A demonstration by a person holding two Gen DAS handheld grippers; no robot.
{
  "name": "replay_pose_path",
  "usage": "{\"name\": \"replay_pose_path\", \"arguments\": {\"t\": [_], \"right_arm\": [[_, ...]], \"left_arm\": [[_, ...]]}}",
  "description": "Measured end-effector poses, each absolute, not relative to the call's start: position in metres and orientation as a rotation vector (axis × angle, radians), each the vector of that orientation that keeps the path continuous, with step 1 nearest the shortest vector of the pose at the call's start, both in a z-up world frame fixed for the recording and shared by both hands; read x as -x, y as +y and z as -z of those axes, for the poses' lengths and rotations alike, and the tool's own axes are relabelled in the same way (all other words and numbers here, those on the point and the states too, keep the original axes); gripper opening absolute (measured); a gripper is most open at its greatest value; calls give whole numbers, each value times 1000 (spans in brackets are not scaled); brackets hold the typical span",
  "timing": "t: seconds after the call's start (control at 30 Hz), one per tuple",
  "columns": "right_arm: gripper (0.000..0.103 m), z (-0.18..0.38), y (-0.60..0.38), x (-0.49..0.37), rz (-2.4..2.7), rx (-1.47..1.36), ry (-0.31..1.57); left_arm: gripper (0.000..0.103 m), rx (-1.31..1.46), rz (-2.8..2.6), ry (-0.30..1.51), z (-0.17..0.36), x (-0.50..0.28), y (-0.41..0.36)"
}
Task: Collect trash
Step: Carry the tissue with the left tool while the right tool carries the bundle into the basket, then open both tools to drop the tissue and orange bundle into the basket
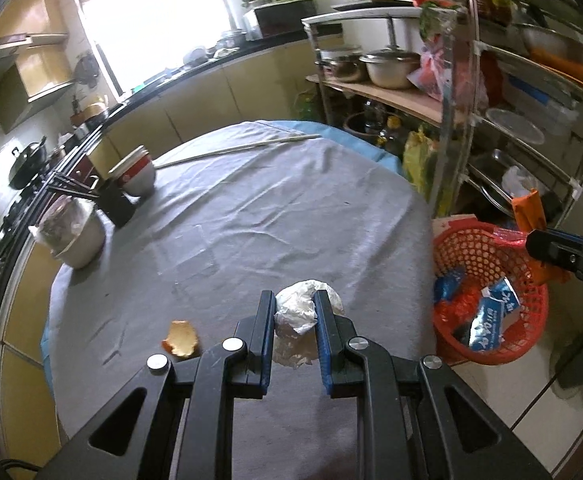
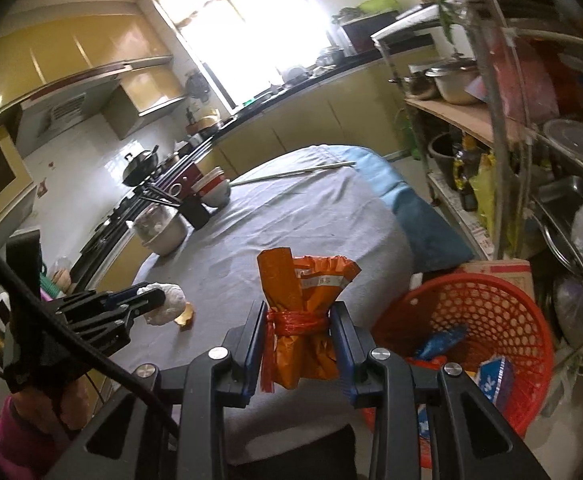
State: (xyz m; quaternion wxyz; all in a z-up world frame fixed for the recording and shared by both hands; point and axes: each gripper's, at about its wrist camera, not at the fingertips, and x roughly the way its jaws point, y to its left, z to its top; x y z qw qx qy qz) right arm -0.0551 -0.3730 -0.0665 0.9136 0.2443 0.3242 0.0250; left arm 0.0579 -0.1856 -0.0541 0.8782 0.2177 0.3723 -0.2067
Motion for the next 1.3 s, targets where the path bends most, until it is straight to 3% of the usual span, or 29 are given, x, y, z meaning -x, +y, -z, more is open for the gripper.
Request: {"name": "replay_pose_path", "arguments": {"t": [0.6,1.17,1.3], "right_arm": [[35,90,-421,73,29,-582,680],[36,154,-497,121,239,-800,722],[36,168,-501,123,245,-840,744]], "left_arm": [[20,-533,511,801,72,-55,-244],[21,-420,915,937,102,-37,-345],[25,-420,939,968,114,-30,-355]]}}
